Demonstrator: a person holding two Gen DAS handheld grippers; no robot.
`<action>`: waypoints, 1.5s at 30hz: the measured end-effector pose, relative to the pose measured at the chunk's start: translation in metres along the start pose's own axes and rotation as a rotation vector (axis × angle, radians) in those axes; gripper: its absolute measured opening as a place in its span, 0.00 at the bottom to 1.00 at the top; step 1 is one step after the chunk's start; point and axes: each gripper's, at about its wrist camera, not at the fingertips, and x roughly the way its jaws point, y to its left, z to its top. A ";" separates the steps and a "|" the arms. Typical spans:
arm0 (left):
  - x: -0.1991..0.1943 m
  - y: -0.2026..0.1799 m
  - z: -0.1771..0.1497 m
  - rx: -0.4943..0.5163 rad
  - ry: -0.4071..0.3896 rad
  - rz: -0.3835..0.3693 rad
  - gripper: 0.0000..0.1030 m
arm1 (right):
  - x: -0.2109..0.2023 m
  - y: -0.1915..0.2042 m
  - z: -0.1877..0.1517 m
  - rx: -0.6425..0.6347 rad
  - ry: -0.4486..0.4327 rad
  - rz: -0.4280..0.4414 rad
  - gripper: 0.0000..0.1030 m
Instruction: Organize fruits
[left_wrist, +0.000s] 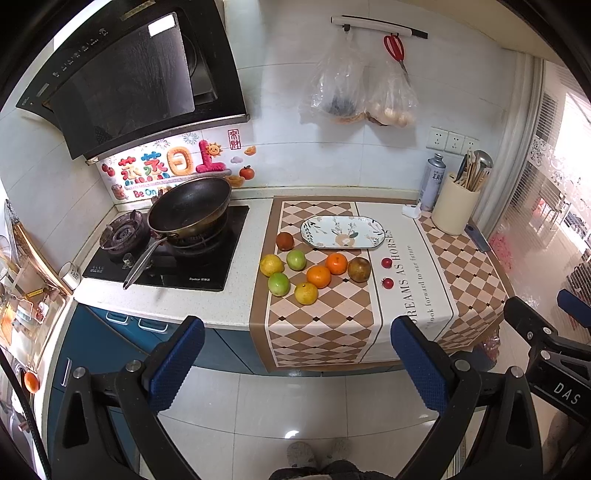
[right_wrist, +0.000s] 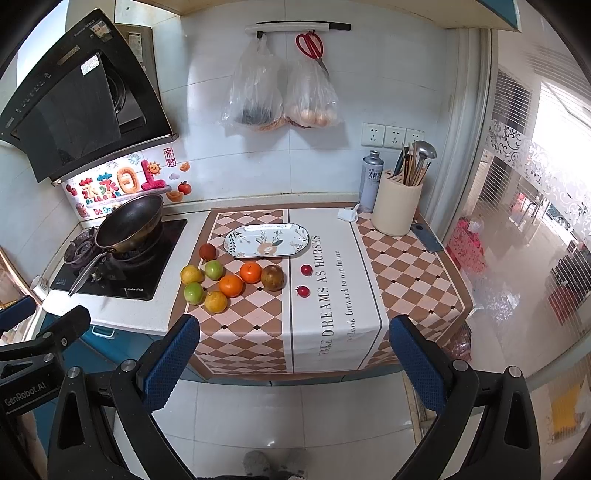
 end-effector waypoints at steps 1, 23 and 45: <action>0.000 0.000 0.000 0.000 0.000 0.000 1.00 | 0.000 0.000 0.000 0.000 0.000 -0.001 1.00; -0.016 -0.007 0.007 -0.006 -0.007 -0.002 1.00 | -0.003 0.004 0.000 -0.003 -0.003 -0.002 1.00; -0.012 -0.005 0.005 -0.001 -0.009 0.000 1.00 | 0.000 0.011 0.004 -0.005 0.006 0.013 1.00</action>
